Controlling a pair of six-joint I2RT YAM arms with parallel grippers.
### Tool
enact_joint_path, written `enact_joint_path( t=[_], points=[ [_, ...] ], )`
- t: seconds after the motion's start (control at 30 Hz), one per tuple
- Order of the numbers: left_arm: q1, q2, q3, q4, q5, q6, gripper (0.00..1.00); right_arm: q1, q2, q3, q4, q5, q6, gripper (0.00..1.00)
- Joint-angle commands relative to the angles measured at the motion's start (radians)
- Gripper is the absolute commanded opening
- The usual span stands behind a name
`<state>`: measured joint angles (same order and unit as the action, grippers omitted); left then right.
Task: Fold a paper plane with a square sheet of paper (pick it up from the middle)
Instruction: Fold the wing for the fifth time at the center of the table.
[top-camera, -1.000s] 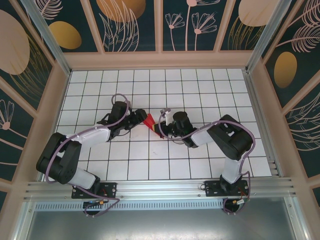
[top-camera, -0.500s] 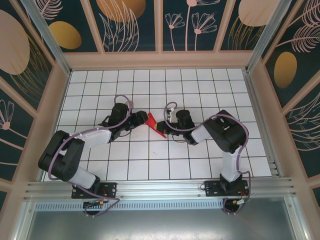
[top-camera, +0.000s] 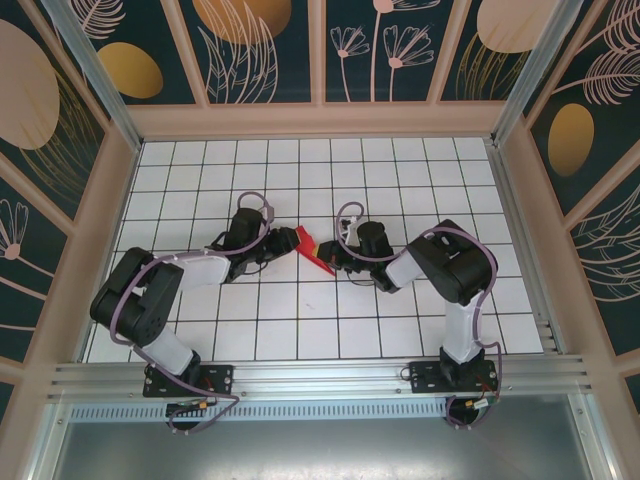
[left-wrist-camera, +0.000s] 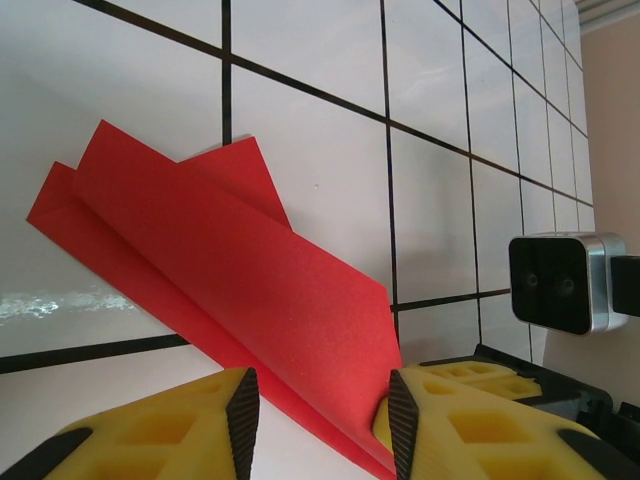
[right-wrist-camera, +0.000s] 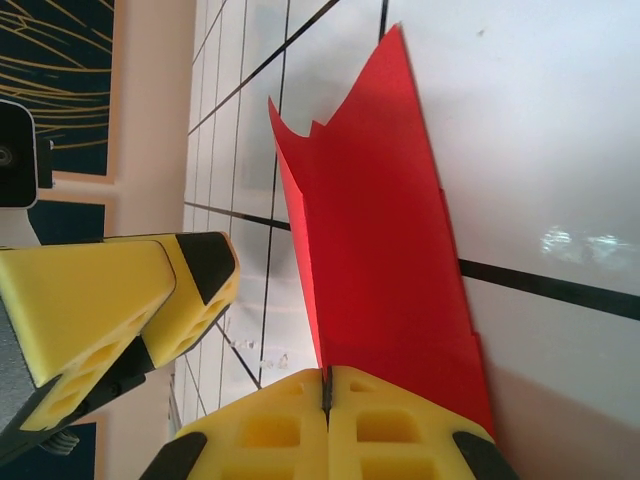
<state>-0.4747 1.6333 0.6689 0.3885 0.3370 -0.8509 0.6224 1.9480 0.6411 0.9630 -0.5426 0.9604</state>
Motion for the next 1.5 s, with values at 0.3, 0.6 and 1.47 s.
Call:
enact_joint_path(
  t=[0.3,0.6,1.47],
  points=[
    [-0.018,0.074,0.080,0.029,0.052,0.042,0.37,-0.020,0.042,-0.011,-0.008,0.023,0.059,0.00],
    [-0.035,0.128,0.111,0.018,0.091,0.060,0.36,-0.018,0.064,0.012,-0.071,0.001,0.039,0.00],
    [-0.047,0.199,0.160,-0.110,-0.017,0.058,0.30,-0.018,0.095,0.037,-0.172,0.020,0.017,0.00]
  ],
)
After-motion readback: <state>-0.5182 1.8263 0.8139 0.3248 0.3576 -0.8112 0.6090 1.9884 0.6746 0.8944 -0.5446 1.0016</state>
